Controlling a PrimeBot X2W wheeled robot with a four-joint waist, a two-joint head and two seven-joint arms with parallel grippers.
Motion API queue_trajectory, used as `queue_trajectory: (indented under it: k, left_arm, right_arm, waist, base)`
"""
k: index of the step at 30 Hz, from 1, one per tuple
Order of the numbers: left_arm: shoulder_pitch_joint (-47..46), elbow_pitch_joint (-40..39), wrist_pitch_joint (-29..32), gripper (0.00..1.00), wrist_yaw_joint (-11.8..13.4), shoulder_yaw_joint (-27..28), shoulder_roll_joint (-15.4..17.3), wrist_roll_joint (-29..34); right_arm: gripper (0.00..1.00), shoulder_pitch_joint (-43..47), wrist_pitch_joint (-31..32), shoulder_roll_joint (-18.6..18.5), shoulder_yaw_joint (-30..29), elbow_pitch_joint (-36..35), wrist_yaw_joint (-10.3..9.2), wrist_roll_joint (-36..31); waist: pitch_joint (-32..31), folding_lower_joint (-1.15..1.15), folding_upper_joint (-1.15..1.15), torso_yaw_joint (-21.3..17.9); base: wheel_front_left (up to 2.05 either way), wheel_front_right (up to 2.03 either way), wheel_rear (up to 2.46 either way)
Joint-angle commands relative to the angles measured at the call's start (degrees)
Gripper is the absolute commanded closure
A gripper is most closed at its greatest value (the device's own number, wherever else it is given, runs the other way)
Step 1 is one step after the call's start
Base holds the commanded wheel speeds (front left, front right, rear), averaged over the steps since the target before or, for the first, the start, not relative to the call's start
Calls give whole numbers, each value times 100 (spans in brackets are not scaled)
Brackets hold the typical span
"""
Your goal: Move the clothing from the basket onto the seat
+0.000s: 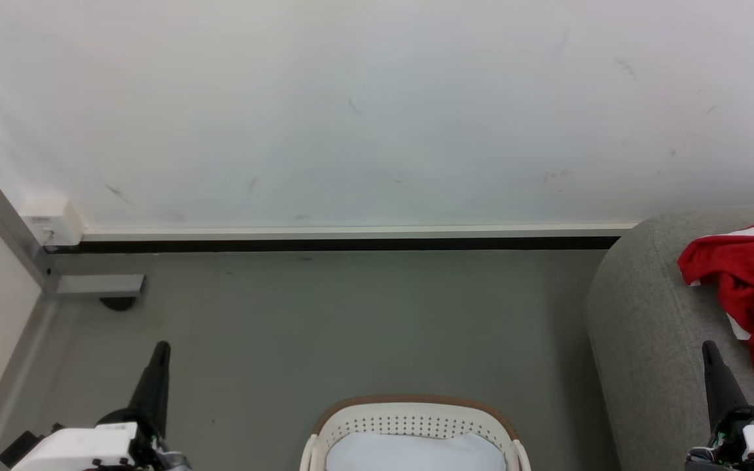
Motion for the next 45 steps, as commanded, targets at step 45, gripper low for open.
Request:
queue_trajectory:
  k: [45]
  left_arm:
    - [-68,-43,112,100,27,47,8,-418]
  right_arm:
    - [100,-49,-195,-308,308,-74,-12,678]
  waist:
    - [11,0,0,20]
  base:
    - [0,0,0]
